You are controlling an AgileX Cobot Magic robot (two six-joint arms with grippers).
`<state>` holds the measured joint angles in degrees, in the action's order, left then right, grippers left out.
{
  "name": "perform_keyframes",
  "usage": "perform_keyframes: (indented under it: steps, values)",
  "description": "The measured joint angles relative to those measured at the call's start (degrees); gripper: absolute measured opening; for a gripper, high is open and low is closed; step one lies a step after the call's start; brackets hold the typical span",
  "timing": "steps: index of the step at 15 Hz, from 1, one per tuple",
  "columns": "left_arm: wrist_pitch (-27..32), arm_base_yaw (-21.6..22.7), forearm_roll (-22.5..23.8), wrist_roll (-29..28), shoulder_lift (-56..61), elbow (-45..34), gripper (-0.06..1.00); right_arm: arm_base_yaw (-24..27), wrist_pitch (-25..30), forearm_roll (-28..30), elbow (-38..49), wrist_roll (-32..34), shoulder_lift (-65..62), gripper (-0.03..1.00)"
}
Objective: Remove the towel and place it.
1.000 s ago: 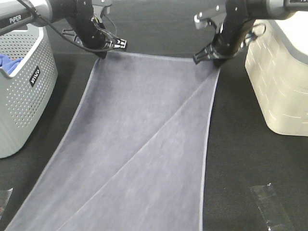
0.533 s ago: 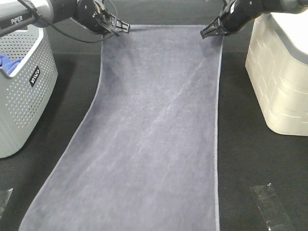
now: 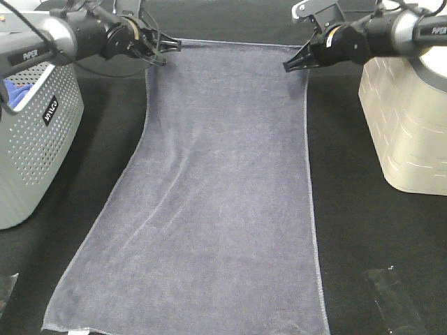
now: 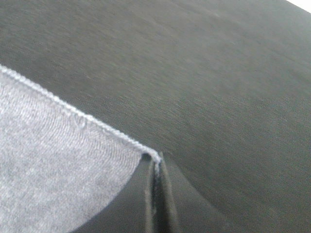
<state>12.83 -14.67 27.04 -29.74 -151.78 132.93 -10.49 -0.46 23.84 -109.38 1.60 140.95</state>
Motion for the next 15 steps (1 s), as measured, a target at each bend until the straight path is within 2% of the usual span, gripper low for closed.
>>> perform_keyframes:
  steps: [3, 4, 7, 11, 13, 15]
  values:
    - [-5.56, 1.15, 0.86, 0.11, -2.64, 0.0, 0.01, 0.17, -6.02, 0.4, -0.4, 0.0, 2.41, 0.0]
    - [-5.56, 1.15, 0.86, 0.11, -2.64, 0.0, 0.01, 0.17, -6.02, 0.4, -0.4, 0.0, 2.41, 0.0]
    - [-10.89, 1.6, 1.55, 0.57, -4.87, 0.0, 0.01, 0.8, -10.03, 0.4, -0.52, -0.17, 3.72, 0.0]
    - [-13.52, 1.72, 1.6, 0.57, -6.3, 0.0, 0.01, 1.55, -12.49, -0.23, -0.52, -0.97, 4.47, 0.0]
    - [-13.75, 1.72, 1.66, 0.57, -6.65, 0.0, 0.07, 1.72, -12.55, -0.63, -0.52, -0.97, 4.76, 0.1]
    - [-13.75, 2.01, 1.66, 0.57, -6.76, 0.0, 0.26, 1.95, -12.2, -0.69, -0.52, -0.97, 4.81, 0.31]
